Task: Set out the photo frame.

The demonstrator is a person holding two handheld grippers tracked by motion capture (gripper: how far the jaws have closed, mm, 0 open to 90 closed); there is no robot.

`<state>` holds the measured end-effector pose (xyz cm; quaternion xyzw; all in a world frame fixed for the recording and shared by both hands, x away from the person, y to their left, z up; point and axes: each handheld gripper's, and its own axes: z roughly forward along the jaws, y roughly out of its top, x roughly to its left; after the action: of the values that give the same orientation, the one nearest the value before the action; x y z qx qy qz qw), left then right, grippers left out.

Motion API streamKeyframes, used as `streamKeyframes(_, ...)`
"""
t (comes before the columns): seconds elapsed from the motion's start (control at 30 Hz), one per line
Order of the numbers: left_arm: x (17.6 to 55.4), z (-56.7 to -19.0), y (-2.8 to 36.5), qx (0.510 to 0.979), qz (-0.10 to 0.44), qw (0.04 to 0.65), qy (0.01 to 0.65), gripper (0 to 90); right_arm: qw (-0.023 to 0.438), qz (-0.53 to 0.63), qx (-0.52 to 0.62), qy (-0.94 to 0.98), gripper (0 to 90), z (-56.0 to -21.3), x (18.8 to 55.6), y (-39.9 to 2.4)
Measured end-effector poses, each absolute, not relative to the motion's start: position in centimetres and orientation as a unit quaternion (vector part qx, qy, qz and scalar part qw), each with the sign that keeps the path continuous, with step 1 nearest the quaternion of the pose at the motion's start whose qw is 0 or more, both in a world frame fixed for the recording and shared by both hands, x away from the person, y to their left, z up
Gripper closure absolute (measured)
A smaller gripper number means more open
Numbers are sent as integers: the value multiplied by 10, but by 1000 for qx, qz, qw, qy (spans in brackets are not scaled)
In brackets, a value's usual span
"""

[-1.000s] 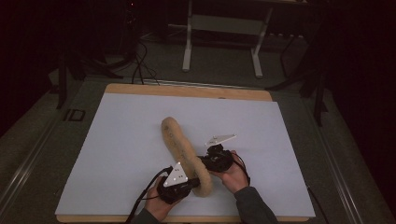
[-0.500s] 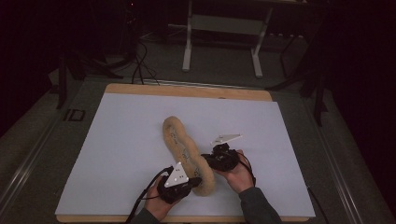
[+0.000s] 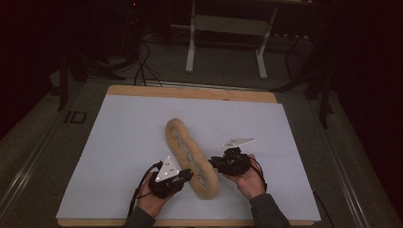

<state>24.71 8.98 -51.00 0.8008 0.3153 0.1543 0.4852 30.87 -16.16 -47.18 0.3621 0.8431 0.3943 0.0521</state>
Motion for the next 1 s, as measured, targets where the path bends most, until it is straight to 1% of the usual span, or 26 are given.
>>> streamKeyframes(0.17, 254, -508, 105, 791, 166, 481, 340, 772, 53, 406, 370, 834, 721, -469, 305, -169)
streamKeyframes(0.4, 261, -509, 117, 780, 179, 473, 369, 718, 48, 432, 387, 813, 682, -458, 305, -178)
streamKeyframes(0.63, 265, -510, 125, 771, 189, 467, 390, 641, 40, 459, 385, 799, 592, -447, 300, -180)
streamKeyframes(0.77, 269, -511, 131, 759, 183, 468, 413, 615, 29, 472, 382, 794, 549, -444, 297, -180)
streamKeyframes(0.87, 271, -511, 133, 755, 184, 468, 420, 603, 19, 482, 377, 791, 517, -442, 295, -180)
streamKeyframes(1.0, 272, -513, 134, 759, 191, 458, 421, 582, 8, 480, 365, 798, 501, -441, 291, -175)
